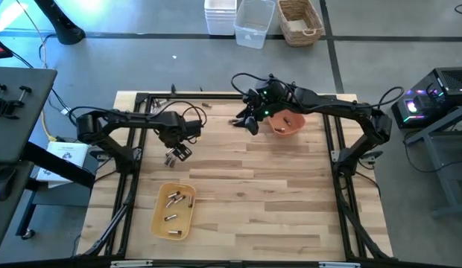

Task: Sort batteries
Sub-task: Put the silver battery into the yellow bin

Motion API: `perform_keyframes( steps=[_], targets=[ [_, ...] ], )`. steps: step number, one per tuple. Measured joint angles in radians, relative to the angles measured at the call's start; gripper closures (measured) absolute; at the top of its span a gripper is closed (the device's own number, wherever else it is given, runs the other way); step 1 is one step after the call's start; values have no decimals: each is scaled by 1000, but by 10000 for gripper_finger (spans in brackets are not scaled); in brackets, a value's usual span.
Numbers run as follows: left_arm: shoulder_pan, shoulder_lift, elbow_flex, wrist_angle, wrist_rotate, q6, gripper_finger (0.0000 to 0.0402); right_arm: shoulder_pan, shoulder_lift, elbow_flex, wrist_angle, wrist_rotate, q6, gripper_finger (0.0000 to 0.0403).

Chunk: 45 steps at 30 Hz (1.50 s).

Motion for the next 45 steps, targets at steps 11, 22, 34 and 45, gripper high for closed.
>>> perform_keyframes(
  steps=[11,22,34,45],
  targets=[
    [51,-6,-156,175,49,50,179,0,0,0,-2,3,2,185],
    [82,-11,-205,239,84,70,287,0,0,0,-2,3,6,185],
    [74,-116,-110,280,33,149,370,0,0,0,-1,3,2,185],
    [-235,-428,-5,235,95,-56,370,0,0,0,-5,4,-1,185]
  ],
)
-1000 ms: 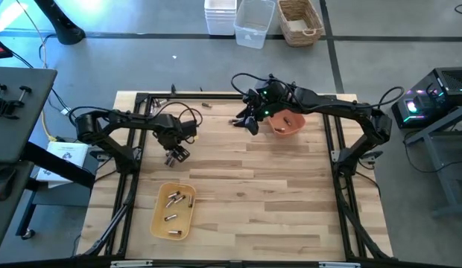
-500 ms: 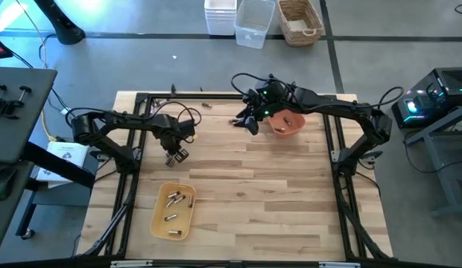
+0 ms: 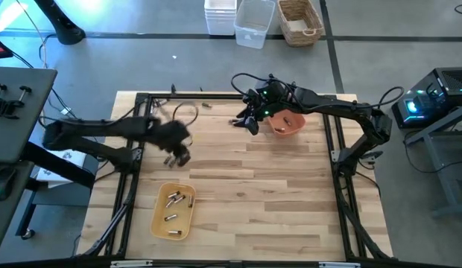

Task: Sort batteries
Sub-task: Put the silver battery into the yellow bin, then put the black battery into the orange bin

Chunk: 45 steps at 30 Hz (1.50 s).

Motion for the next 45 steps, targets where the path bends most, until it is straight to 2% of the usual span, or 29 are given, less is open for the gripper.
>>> perform_keyframes(
  steps=[5,9,13,16,20,24,28,30,32,34,37,41,45],
  targets=[
    [-358,-82,0,1,-75,-273,370,0,0,0,-1,0,0,185],
    [-602,-44,0,11,-122,-456,370,0,0,0,-1,0,1,185],
    [-759,46,0,30,-116,-623,370,0,0,0,-2,0,4,185],
    [-827,123,0,97,-108,-665,357,0,0,0,-2,0,6,185],
    [-841,218,0,206,-60,-696,303,0,0,0,-3,0,8,185],
    [-822,273,0,221,39,-724,253,0,0,0,-3,0,40,185],
    [-778,266,0,214,164,-701,211,0,0,0,-3,5,127,185],
    [-750,230,0,213,191,-663,196,0,3,0,-4,77,228,185],
    [-722,173,0,202,173,-626,187,-6,19,2,-6,163,311,185],
    [-687,96,0,168,118,-589,183,-22,53,2,-19,203,371,185],
    [-634,-26,0,79,0,-550,183,-50,126,2,-48,255,398,185],
    [-554,-152,0,-18,-157,-496,183,-93,238,1,-159,401,451,185],
    [-464,-215,0,-13,-209,-400,183,-128,325,0,-202,424,476,185]
  ],
)
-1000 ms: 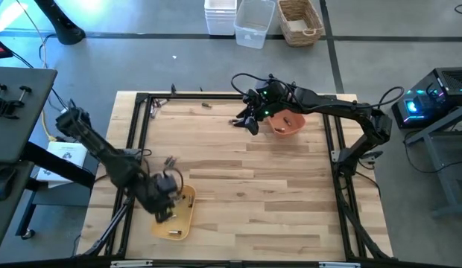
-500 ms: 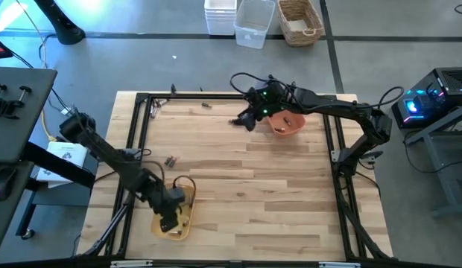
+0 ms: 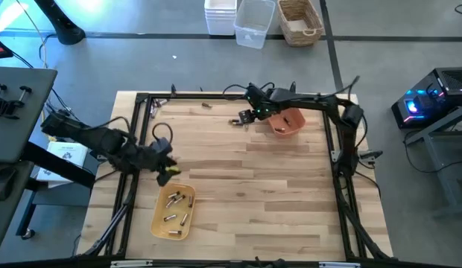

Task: Sort batteries
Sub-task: Put the black battery into the orange bin

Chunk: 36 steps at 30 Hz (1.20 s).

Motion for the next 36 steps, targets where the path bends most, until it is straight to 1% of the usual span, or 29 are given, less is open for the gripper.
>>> perform_keyframes(
  steps=[5,9,11,15,19,24,26,28,30,32,34,35,36],
  targets=[
    [97,-2,0,29,-7,72,183,4,47,0,9,-8,4,185],
    [161,22,0,53,-62,80,183,1,61,0,29,-15,4,185],
    [202,36,0,102,-78,77,183,3,71,0,29,-18,1,185],
    [287,78,0,228,-70,92,183,7,87,0,47,-26,-4,185],
    [371,125,0,337,-22,187,183,14,106,0,90,-23,15,185],
    [497,166,0,363,47,301,183,29,149,4,100,-20,113,185],
    [548,168,0,363,81,350,184,43,165,6,103,3,134,186],
    [595,168,0,364,118,399,184,59,177,6,96,48,139,191],
    [634,167,0,366,150,437,184,73,186,6,76,94,146,210],
    [670,163,0,366,171,473,184,90,194,7,51,137,145,249],
    [697,163,0,376,188,506,184,102,195,6,28,183,145,308],
    [711,160,0,379,199,524,184,106,195,6,20,197,139,343],
    [725,155,0,381,212,540,184,108,189,5,18,194,122,369]
  ],
)
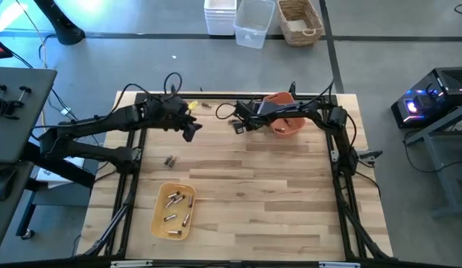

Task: Sort batteries
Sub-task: Put the black battery into the orange bin

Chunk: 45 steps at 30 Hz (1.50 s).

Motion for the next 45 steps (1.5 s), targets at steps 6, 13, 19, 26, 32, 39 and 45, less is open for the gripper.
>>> perform_keyframes(
  steps=[6,13,19,26,32,39,45],
  targets=[
    [75,-55,0,37,55,39,184,6,-91,2,-107,-77,-46,382],
    [170,-91,0,89,60,63,184,-22,-305,32,-102,-43,-119,382],
    [207,-85,0,96,116,63,184,-134,-423,-3,-284,75,-120,382],
    [208,-68,0,107,126,25,184,-258,-451,-181,-214,-96,-118,381],
    [207,-65,0,113,126,-14,184,-281,-451,-275,-178,-124,-100,289],
    [203,25,2,146,140,-25,184,-281,-461,-246,-174,-149,-177,196],
    [198,295,111,93,167,61,184,-281,-554,-182,-108,-223,-213,187]
  ],
)
